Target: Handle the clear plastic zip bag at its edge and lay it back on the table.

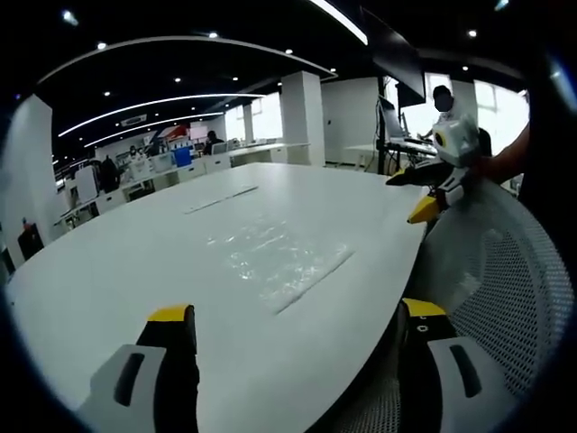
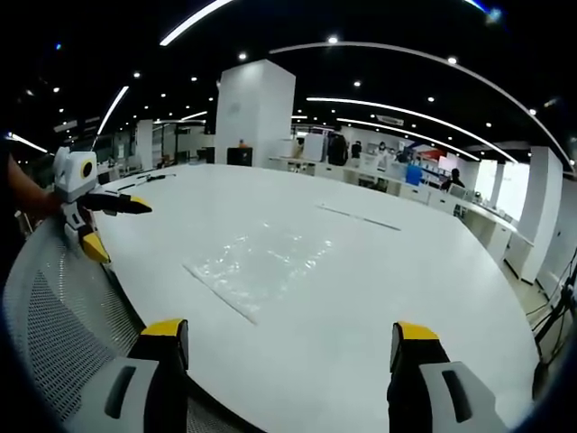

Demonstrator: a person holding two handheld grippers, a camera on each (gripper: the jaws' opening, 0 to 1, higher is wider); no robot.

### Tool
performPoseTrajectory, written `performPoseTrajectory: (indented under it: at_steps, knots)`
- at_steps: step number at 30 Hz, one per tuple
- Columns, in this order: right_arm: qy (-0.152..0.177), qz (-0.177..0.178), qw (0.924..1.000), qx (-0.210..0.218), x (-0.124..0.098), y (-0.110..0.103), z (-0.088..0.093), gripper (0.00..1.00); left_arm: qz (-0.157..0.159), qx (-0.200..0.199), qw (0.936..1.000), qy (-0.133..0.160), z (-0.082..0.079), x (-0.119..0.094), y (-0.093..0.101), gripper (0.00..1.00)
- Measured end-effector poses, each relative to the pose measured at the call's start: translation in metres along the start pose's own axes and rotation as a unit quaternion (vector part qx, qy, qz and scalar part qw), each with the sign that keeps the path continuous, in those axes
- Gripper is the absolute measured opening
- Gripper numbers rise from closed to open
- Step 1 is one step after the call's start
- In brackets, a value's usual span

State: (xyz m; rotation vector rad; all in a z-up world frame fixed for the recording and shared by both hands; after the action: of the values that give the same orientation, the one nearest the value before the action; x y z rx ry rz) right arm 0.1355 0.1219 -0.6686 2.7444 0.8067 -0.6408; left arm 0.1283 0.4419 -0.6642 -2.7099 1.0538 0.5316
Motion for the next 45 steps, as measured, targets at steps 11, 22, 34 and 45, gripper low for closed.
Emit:
performPoseTrajectory:
  at_steps: [11,22,34,45]
  knots:
    - [-0.002,-0.003,1.0,0.001,0.0,-0.002,-0.001,0.93,0.006,-0.005,1.0,-0.005,-0.003,0.0,0.002,0.91]
    - [-0.004,-0.007,1.0,0.002,0.0,-0.002,-0.001,0.92,0.02,0.04,0.9989,-0.016,-0.012,0.004,-0.007,0.82]
    - [-0.003,-0.005,1.0,0.004,0.001,0.001,0.001,0.91,0.033,0.082,0.9958,-0.024,-0.021,0.011,-0.023,0.8]
    - [-0.003,-0.003,1.0,0.004,0.0,-0.001,0.0,0.9,0.051,0.133,0.989,-0.041,-0.024,0.016,-0.029,0.78]
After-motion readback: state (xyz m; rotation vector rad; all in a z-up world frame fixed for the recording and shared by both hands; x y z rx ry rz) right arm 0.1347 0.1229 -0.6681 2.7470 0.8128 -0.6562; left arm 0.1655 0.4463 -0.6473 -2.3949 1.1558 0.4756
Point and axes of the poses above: the point that each gripper's makers call its tool centre point, and the gripper's own axes: x roughly forward along the fingers, y roughly to its right, z roughly out of its underside, the point moved 7 cm from there along -x, roughly backward along the fingers, and after that the axes turned 1 degree about -z, right-handed, at the moved point
